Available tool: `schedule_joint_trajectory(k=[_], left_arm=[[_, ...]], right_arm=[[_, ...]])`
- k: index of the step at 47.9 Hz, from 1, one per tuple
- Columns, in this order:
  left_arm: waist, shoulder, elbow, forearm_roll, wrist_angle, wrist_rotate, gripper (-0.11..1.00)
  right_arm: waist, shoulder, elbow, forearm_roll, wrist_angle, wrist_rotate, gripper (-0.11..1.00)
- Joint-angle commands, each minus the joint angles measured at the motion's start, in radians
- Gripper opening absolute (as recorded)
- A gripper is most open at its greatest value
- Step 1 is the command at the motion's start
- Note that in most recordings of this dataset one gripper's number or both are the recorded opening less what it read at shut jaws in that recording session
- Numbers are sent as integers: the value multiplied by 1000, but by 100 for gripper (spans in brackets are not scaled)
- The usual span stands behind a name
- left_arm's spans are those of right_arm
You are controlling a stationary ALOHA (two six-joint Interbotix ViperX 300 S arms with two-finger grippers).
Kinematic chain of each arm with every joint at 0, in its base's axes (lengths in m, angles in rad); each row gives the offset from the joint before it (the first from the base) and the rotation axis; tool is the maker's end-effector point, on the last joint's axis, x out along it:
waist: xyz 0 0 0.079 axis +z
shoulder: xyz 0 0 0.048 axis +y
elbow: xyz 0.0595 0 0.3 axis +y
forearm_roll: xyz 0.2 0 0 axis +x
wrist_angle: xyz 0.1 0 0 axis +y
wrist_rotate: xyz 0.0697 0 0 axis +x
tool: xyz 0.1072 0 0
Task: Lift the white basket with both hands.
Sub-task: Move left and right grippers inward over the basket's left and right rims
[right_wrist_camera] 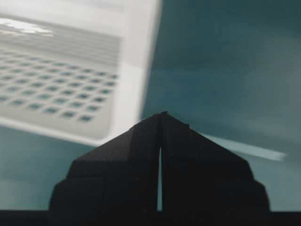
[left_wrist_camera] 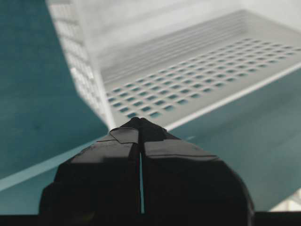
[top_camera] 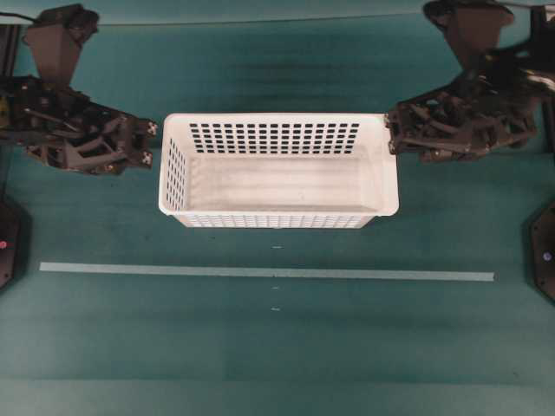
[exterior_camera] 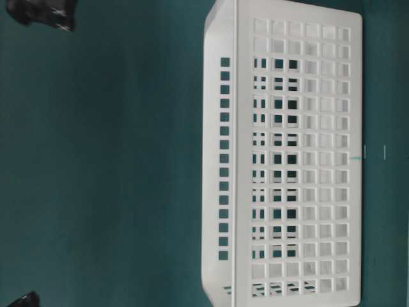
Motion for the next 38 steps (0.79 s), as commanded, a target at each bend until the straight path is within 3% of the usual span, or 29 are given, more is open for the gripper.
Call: schedule_joint_trajectory(k=[1, 16, 24, 30, 38], left_arm=[[3, 9, -38, 6, 17, -3, -3], [3, 12, -23, 6, 17, -3, -2], [3, 14, -14, 6, 6, -5, 6], [3, 17, -12, 6, -3, -5, 24], [3, 18, -11, 5, -5, -6, 72]], right_arm=[[3, 31, -43, -31, 58, -3, 1], [-2, 60, -34, -35, -26, -3, 4], [-2, 57, -17, -35, -78, -5, 10], [-2, 52, -6, -35, -140, 2, 22], [-5, 60, 8, -8, -206, 6, 61]])
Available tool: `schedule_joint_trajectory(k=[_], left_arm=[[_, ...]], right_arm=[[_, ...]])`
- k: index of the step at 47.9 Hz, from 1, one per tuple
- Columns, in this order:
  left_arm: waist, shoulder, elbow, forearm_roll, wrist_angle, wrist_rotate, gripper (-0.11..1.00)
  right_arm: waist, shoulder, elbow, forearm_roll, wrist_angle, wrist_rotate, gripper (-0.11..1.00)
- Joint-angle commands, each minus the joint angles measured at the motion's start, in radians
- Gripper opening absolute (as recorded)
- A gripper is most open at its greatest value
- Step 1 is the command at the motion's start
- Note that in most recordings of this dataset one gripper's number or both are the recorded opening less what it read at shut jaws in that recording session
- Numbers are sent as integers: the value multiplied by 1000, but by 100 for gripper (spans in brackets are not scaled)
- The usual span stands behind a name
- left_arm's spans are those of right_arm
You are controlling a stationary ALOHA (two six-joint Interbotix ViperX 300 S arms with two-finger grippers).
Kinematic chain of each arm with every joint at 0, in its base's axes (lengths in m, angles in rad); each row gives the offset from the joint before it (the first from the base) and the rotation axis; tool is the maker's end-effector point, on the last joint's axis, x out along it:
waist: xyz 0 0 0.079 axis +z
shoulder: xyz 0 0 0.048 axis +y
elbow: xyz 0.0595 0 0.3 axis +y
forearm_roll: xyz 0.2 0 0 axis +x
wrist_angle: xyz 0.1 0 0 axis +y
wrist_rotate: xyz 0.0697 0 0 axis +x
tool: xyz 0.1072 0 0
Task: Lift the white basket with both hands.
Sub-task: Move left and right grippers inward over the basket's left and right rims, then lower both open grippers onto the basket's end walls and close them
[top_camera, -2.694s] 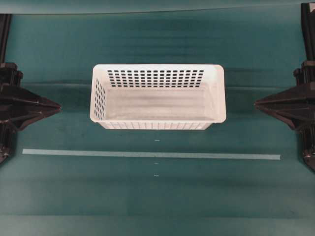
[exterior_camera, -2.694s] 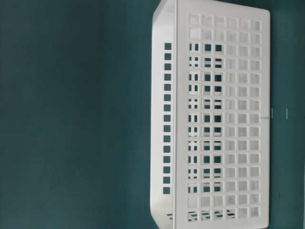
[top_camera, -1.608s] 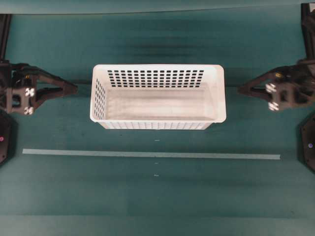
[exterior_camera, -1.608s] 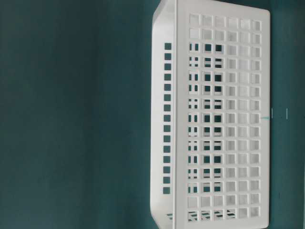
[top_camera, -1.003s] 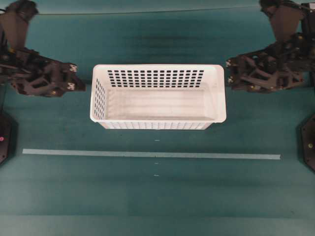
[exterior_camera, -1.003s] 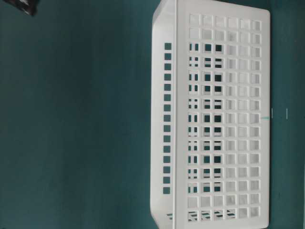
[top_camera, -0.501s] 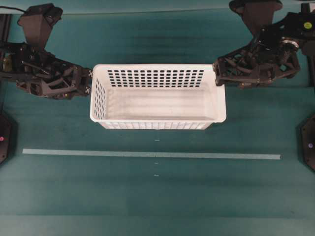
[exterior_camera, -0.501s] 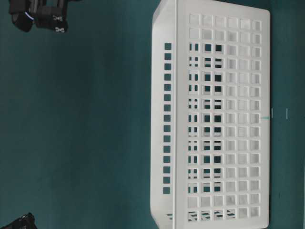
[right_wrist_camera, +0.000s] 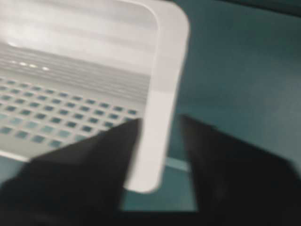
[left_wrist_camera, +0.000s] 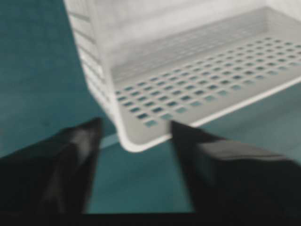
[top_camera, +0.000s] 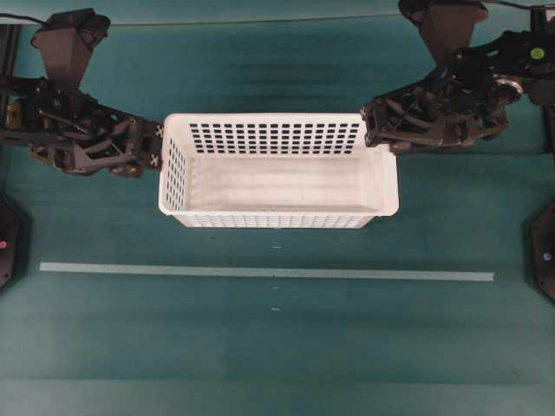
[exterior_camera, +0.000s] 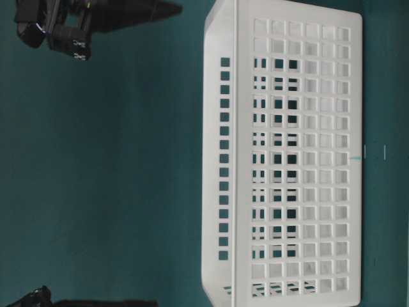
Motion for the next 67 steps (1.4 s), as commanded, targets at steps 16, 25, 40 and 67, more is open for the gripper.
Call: schedule_joint_trajectory(k=[16, 25, 40, 67], left_arm=[[5, 34, -8, 5, -32, -5, 94], [15, 77, -5, 5, -37, -12, 94], [35, 156, 41, 3, -126, -21, 94], [37, 304, 87, 5, -273, -48, 94]], right_arm=[[-17, 63, 12, 55, -25, 2, 96], [-21, 66, 37, 55, 2, 34, 96], [-3, 98, 101, 55, -140, 87, 96], [14, 209, 107, 54, -241, 95, 96]])
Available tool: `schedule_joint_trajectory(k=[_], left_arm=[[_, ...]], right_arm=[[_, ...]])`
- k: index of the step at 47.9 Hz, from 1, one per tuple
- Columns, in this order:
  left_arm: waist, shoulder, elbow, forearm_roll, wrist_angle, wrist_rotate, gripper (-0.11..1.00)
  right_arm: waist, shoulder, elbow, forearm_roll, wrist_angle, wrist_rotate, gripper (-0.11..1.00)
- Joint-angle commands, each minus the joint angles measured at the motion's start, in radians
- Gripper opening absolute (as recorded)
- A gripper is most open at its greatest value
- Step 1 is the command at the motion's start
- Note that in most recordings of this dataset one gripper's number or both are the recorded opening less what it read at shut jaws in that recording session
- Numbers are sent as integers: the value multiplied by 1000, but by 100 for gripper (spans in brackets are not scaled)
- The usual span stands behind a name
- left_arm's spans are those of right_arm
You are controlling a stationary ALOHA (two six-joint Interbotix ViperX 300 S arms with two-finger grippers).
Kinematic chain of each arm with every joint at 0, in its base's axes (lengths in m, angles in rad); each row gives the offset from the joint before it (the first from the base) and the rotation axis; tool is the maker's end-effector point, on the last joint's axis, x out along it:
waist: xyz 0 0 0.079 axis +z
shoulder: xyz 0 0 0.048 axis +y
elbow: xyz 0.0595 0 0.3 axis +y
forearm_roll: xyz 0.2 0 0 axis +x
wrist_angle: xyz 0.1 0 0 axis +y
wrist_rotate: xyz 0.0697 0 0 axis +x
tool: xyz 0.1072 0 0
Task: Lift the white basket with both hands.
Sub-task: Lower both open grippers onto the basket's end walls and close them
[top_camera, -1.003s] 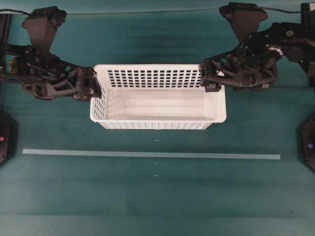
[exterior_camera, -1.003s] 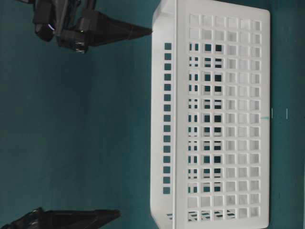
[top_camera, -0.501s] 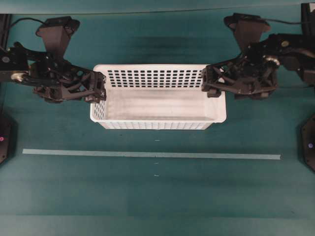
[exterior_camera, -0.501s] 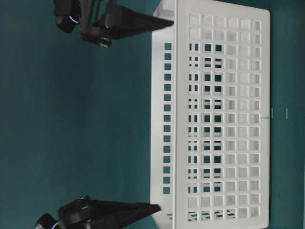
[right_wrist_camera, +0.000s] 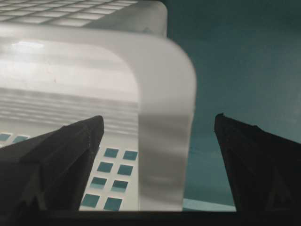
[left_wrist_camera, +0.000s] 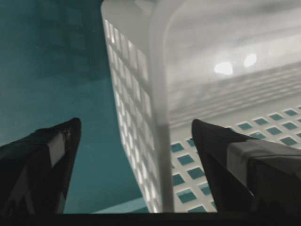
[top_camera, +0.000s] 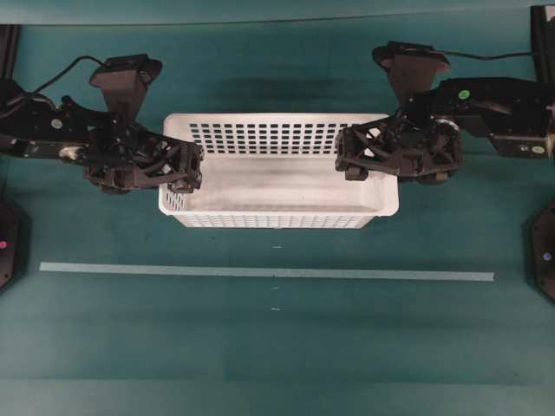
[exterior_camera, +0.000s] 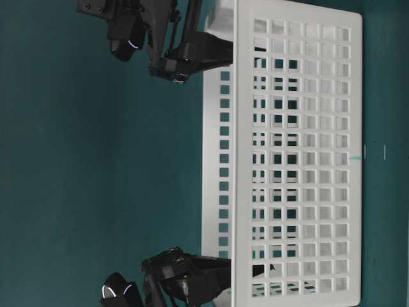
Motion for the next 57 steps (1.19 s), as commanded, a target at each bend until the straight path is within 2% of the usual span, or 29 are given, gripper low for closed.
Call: schedule_joint_trajectory(k=[1, 15, 20, 23, 26, 33, 36, 57], left_arm=[[2, 0, -5, 5, -8, 0, 94], [2, 0, 0, 5, -29, 0, 91], [2, 0, 0, 5, -44, 0, 84], [2, 0, 2, 3, -44, 0, 74], [2, 0, 2, 5, -46, 0, 61], [0, -2, 2, 5, -52, 0, 19], [0, -2, 2, 5, -55, 0, 10], [0, -3, 6, 3, -58, 0, 8]], right_arm=[[5, 8, -3, 2, -6, 0, 96], [5, 17, 2, 3, -3, 0, 94], [3, 18, 2, 3, -3, 3, 87], [2, 21, 0, 6, -3, 5, 76], [2, 25, 0, 6, -3, 5, 61], [2, 26, 0, 6, -8, -3, 24], [2, 26, 2, 6, -8, -5, 16], [3, 26, 2, 6, -12, -5, 16]])
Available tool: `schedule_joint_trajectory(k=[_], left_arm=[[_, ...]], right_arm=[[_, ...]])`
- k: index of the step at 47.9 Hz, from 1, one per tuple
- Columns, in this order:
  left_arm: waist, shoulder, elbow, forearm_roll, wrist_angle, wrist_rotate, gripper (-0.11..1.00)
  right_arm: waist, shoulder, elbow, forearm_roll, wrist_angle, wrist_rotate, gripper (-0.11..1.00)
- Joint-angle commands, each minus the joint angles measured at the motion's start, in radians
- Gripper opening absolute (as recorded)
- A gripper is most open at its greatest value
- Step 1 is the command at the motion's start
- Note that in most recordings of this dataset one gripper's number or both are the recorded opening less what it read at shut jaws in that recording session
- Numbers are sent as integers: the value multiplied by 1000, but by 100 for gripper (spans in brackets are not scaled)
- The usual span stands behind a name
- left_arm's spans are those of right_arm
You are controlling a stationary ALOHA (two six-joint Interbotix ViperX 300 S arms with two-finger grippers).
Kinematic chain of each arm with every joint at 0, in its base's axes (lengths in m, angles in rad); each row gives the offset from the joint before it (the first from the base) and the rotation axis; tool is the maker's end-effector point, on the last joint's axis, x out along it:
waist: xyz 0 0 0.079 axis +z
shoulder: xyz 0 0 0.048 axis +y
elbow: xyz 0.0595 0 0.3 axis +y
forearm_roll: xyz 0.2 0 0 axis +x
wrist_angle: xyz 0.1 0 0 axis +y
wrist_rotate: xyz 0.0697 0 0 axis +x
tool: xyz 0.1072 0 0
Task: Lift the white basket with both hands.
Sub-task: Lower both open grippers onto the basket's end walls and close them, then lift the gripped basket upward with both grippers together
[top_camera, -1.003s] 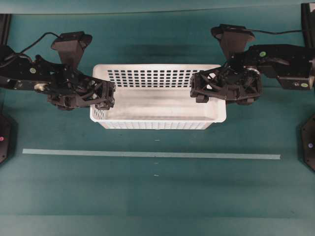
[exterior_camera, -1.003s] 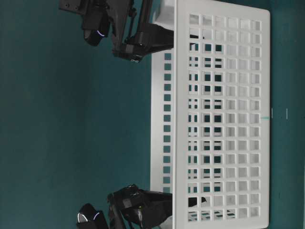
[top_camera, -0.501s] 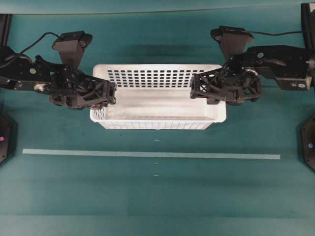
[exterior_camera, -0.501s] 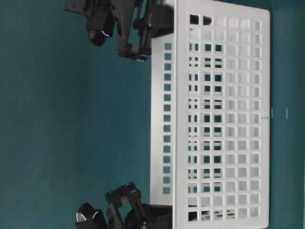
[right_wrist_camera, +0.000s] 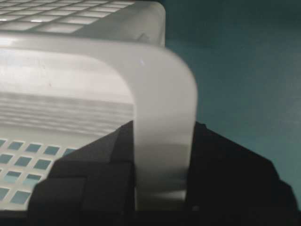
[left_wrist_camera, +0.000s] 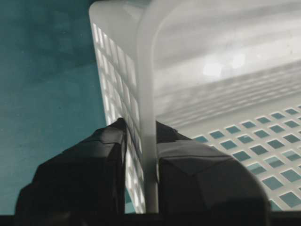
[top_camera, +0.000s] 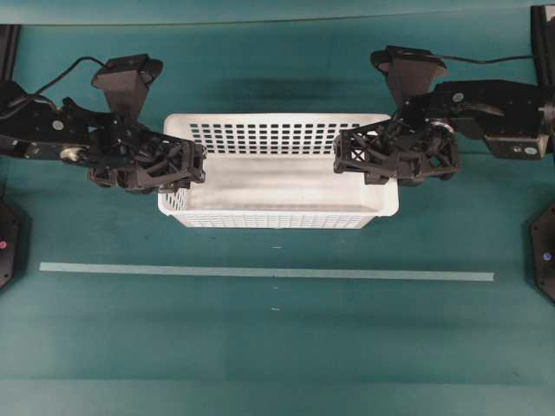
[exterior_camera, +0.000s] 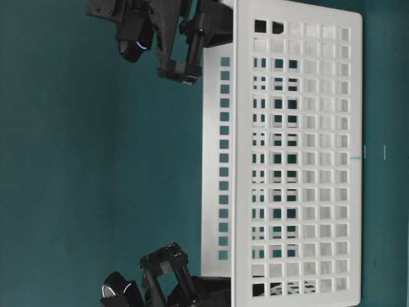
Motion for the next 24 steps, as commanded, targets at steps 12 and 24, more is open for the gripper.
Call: schedule_joint_trajectory(k=[12, 24], left_arm=[[2, -23, -14, 6, 0, 2, 8], [3, -55, -34, 6, 23, 0, 8]], right_arm=[[5, -9, -18, -3, 14, -6, 16], [5, -34, -34, -3, 55, -6, 16]])
